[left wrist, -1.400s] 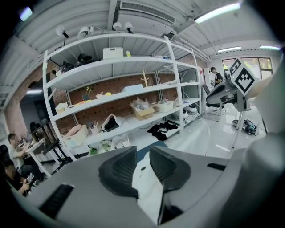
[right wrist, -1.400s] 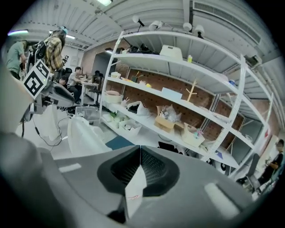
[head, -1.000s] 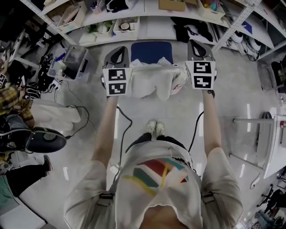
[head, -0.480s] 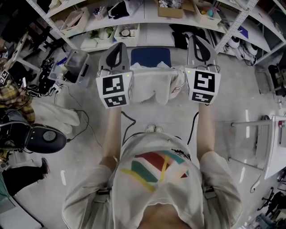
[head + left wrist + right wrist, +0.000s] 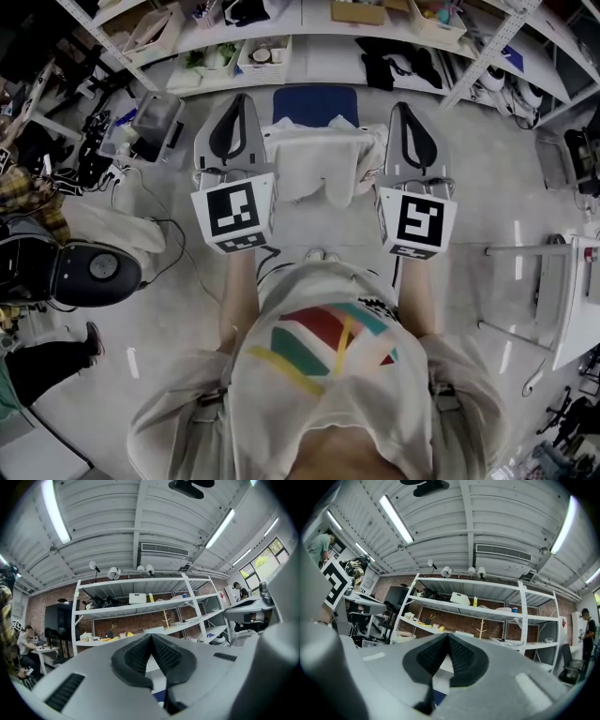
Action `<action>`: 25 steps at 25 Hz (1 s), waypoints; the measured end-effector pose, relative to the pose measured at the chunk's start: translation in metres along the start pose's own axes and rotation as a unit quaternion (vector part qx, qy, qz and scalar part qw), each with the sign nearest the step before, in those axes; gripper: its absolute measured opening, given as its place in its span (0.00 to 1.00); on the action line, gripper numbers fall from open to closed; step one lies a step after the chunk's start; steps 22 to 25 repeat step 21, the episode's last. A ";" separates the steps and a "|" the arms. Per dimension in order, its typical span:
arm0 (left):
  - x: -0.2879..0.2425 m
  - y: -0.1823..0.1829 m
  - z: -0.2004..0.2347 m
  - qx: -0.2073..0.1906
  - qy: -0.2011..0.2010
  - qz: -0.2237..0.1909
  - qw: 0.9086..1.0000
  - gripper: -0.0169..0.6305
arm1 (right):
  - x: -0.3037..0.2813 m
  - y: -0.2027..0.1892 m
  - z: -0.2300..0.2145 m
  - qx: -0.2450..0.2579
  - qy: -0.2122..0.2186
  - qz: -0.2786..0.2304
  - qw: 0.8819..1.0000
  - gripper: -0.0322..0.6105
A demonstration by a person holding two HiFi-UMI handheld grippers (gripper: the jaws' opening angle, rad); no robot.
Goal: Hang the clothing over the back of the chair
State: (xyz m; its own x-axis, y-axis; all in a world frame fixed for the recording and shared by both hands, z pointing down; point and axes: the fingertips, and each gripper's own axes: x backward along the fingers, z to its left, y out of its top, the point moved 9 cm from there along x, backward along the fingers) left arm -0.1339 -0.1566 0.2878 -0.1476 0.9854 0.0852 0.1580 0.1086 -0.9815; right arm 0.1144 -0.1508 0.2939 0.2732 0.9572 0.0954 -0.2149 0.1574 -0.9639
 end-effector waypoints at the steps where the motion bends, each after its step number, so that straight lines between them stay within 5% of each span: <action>1: 0.000 0.000 -0.001 0.000 -0.002 0.000 1.000 0.05 | 0.001 0.000 0.003 0.000 0.003 0.001 1.000 0.06; 25: 0.002 -0.003 0.002 0.001 -0.014 0.000 1.000 0.05 | 0.004 0.000 -0.001 -0.006 -0.006 0.009 1.000 0.06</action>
